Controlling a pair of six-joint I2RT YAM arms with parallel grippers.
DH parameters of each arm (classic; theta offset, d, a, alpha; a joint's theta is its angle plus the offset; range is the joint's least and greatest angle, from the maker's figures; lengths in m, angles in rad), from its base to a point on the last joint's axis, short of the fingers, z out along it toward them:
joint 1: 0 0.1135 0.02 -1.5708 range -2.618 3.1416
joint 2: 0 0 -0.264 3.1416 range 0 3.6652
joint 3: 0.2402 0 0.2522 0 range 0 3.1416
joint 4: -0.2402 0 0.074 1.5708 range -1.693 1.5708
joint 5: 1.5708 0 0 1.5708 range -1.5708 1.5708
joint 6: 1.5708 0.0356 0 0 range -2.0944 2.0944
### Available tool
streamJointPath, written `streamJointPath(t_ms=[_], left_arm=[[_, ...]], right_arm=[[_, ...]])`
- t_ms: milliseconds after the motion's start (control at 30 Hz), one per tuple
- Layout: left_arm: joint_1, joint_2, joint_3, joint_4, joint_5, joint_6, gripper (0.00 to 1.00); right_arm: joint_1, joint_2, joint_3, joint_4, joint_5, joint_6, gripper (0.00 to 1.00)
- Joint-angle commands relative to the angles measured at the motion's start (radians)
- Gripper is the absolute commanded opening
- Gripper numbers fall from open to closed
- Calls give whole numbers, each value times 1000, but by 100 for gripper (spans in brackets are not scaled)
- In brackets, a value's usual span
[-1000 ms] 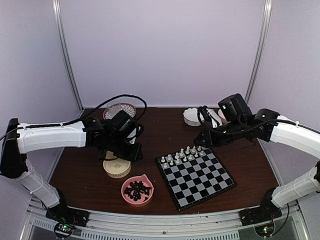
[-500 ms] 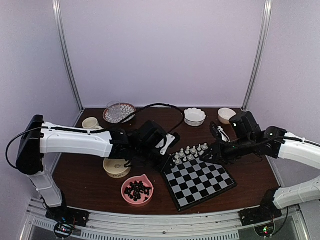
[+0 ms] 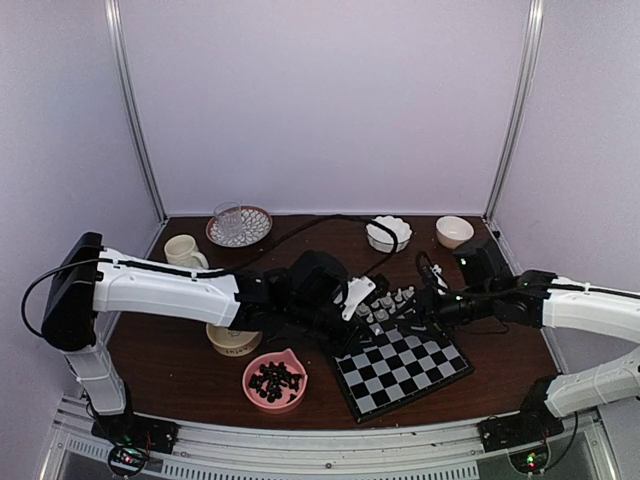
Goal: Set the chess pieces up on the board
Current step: Pass from the left arm to the right
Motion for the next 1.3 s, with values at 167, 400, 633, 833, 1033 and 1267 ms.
streamJointPath(t_ms=[167, 400, 633, 833, 1033, 1267], left_arm=[[-7, 41, 1, 94, 56, 66, 13], [-10, 50, 17, 85, 58, 83, 13], [-12, 50, 19, 95, 62, 92, 13], [-15, 49, 19, 106, 62, 100, 13], [-17, 48, 19, 114, 59, 108, 13], [-18, 44, 18, 122, 55, 118, 13]], right_arm=[[-14, 17, -17, 99, -64, 75, 35], [-14, 48, -4, 71, -109, 59, 35], [-12, 62, -13, 77, -124, 56, 35], [-12, 76, -18, 102, -147, 66, 34], [-12, 81, -35, 131, -164, 83, 33], [-12, 87, -46, 136, -171, 83, 33]])
